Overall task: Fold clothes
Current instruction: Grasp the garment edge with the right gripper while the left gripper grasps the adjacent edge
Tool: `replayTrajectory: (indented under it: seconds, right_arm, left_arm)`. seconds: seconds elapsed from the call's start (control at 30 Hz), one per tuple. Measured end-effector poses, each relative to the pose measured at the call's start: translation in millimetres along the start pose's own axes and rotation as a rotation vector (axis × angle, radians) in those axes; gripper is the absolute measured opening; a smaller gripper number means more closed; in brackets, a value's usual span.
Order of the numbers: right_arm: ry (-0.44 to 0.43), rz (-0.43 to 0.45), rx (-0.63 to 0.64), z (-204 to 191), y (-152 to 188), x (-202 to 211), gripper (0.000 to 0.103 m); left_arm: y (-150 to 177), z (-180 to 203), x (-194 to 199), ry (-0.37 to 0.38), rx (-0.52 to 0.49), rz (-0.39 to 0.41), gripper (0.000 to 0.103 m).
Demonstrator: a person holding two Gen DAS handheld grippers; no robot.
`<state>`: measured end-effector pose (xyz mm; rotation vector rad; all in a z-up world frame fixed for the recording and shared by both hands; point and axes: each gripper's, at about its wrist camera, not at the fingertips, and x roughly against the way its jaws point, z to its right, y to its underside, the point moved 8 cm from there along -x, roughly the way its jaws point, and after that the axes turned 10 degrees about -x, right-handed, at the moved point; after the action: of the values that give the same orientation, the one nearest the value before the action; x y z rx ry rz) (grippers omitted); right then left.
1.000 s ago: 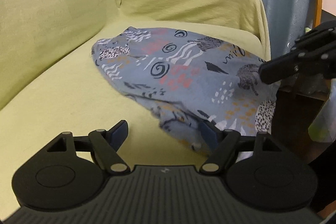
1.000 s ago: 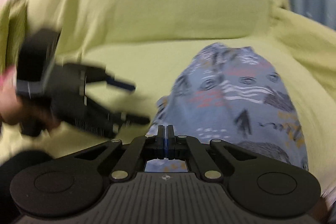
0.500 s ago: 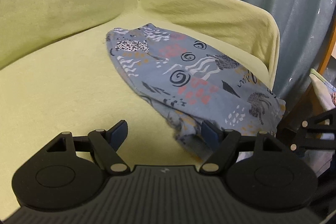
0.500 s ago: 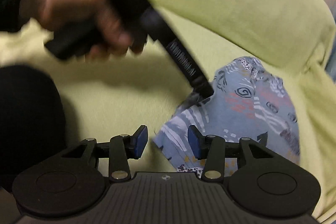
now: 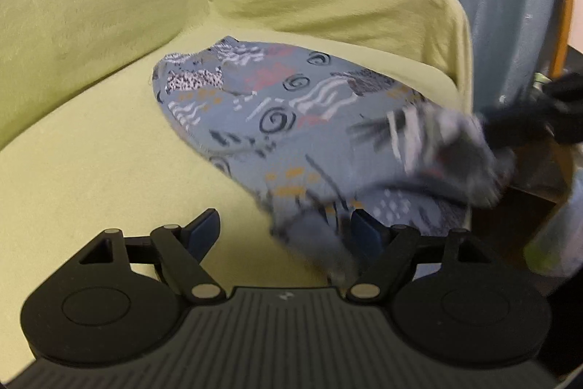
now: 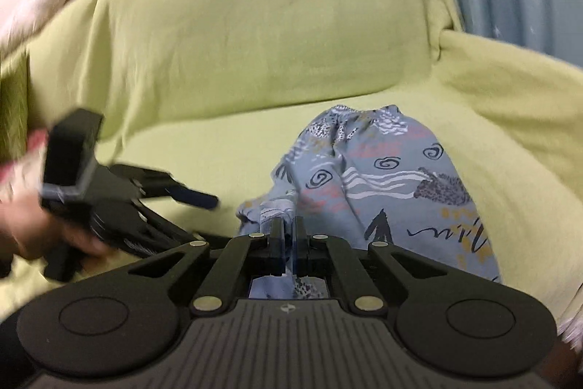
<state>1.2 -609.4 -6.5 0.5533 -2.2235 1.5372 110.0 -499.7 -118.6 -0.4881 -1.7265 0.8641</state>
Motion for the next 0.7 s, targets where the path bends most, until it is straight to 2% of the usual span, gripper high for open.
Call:
replayTrajectory:
  seconds: [0.03,0.07,0.1,0.13,0.3,0.4,0.47,0.57,0.63,0.7]
  right_arm:
    - [-0.014,-0.003,-0.014,1,-1,0,0.002]
    - [-0.021,-0.011,-0.013,0,0,0,0.002]
    - [-0.023,-0.023,-0.002,-2,3,-1,0.002]
    - [-0.023,-0.035,0.010,-4,6,-1,0.002]
    - [0.018,-0.086,0.078,-8,20,-14,0.003]
    - [0.043,-0.116,0.117,-9,29,-21,0.014]
    - [0.036,-0.123,0.151,-16,33,-24,0.015]
    - [0.022,-0.145,0.249,-32,45,-29,0.018]
    - [0.021,-0.181,0.320,-40,56,-34,0.027]
    - [0.017,-0.215,0.380,-47,66,-39,0.027]
  left_arm:
    - [-2,-2,-4,-0.022,0.013,0.002,0.073]
    - [-1,-8,-5,-0.042,0.036,-0.008,0.057]
    - [0,-13,-6,-0.062,0.059,-0.019,0.036]
    - [2,-19,-4,-0.050,0.091,-0.018,0.032]
    - [14,-33,7,0.026,0.164,-0.014,0.019]
    - [13,-37,9,0.069,0.208,-0.003,0.014]
    - [10,-38,8,0.097,0.243,0.004,0.010]
    - [7,-41,7,0.128,0.311,0.014,0.009]
    - [8,-43,5,0.122,0.316,0.011,0.009]
    - [10,-43,3,0.121,0.314,0.003,0.009]
